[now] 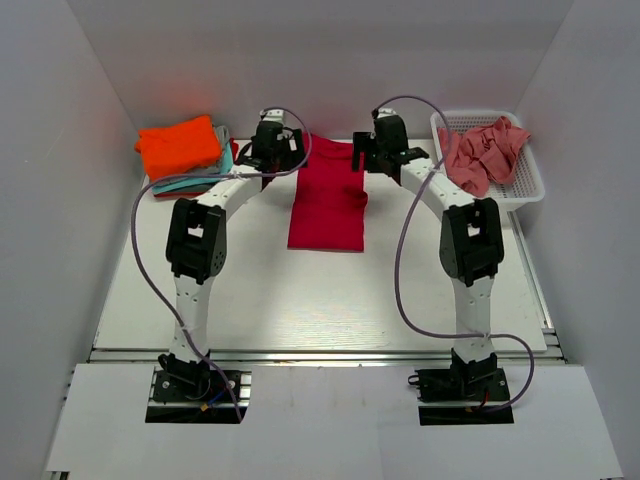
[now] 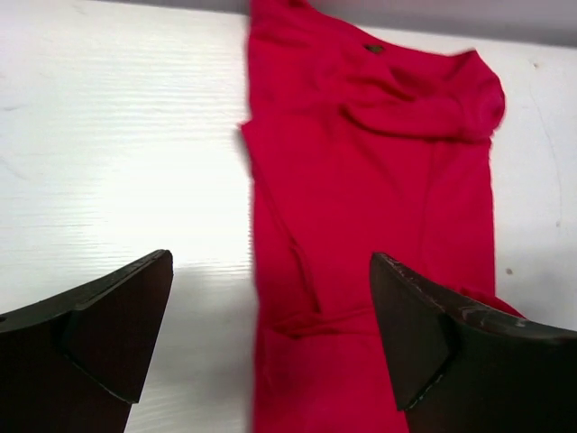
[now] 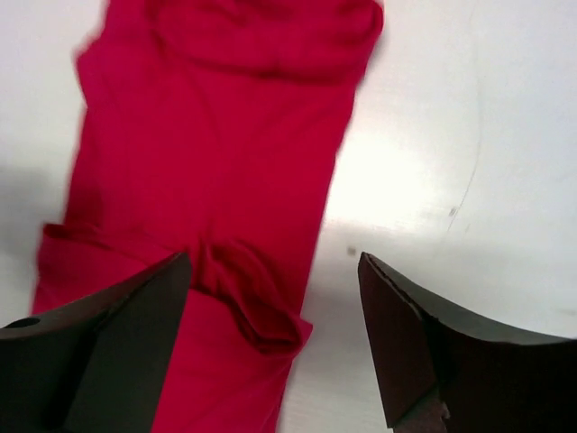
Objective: Fold and stack the t-shirts
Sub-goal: Fold the folded rectangular tshirt in 1/3 of the way, then grab one side of the 2/3 rectangular tshirt with both arms
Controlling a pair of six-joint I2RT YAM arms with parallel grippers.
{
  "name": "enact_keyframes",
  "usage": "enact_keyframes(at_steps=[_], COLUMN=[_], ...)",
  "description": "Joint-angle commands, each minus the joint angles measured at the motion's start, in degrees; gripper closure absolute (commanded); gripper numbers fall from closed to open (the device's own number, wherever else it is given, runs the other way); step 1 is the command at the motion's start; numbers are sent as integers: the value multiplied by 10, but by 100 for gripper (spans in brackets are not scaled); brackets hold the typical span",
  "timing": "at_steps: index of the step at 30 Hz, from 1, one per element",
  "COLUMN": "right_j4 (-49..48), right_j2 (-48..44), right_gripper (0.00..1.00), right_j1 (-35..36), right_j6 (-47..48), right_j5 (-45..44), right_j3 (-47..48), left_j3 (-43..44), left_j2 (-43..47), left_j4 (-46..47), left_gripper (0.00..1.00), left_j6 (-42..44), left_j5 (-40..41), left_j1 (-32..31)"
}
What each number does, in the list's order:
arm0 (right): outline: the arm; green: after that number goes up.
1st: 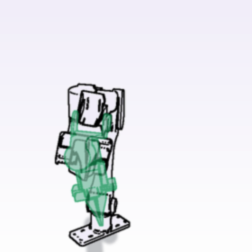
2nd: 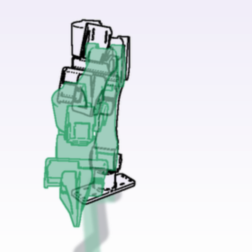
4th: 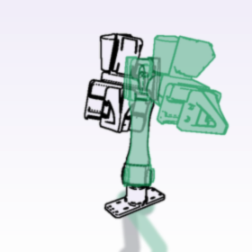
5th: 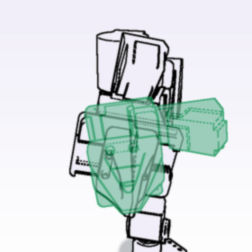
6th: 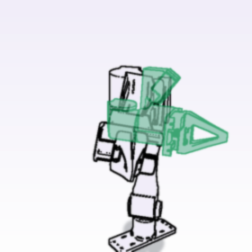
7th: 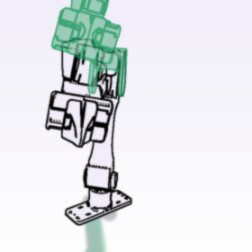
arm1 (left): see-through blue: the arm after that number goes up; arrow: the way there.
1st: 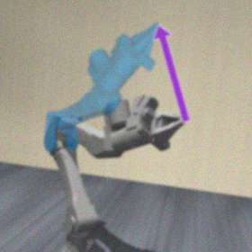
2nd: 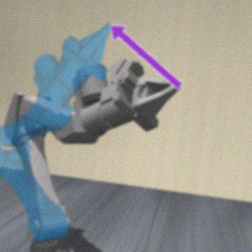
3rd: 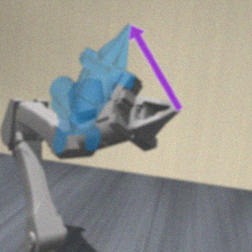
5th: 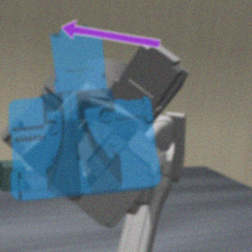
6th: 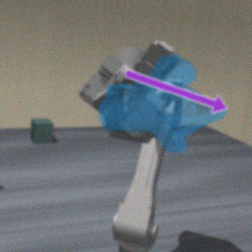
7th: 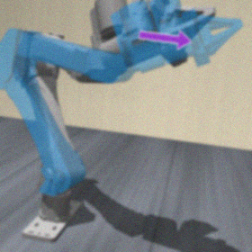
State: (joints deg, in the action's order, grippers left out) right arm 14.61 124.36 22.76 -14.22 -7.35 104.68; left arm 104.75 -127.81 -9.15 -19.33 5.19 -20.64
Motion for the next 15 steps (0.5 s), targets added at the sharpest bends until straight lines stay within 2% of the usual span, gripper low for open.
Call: enact_keyframes(at_steps=[1, 2, 8, 10, 11, 15], right_j4=[-7, -14, -35, -49, -49, -53], right_j2=[-55, -63, -176, -212, -220, -249], right_gripper=[18, 18, 14, 14, 14, 14], right_j1=[-4, -4, 0, -3, -3, -1], right_j6=[20, 22, 7, -8, -11, -29], right_j5=[57, 92, 159, 181, 182, 216], right_j3=[18, -30, -190, -279, -280, -374], left_j3=[-13, -32, -207, -295, -295, -392], left_j2=[76, 104, 200, 235, 246, 269], left_j4=[-8, -8, -6, -6, -6, 5], left_gripper=[0, 0, 0, 0, 0, 0], left_j6=[18, 18, 13, 13, 13, 13], left_j5=[-19, -19, -82, -111, -119, -167], left_j1=[10, 10, 10, -2, -2, -2])
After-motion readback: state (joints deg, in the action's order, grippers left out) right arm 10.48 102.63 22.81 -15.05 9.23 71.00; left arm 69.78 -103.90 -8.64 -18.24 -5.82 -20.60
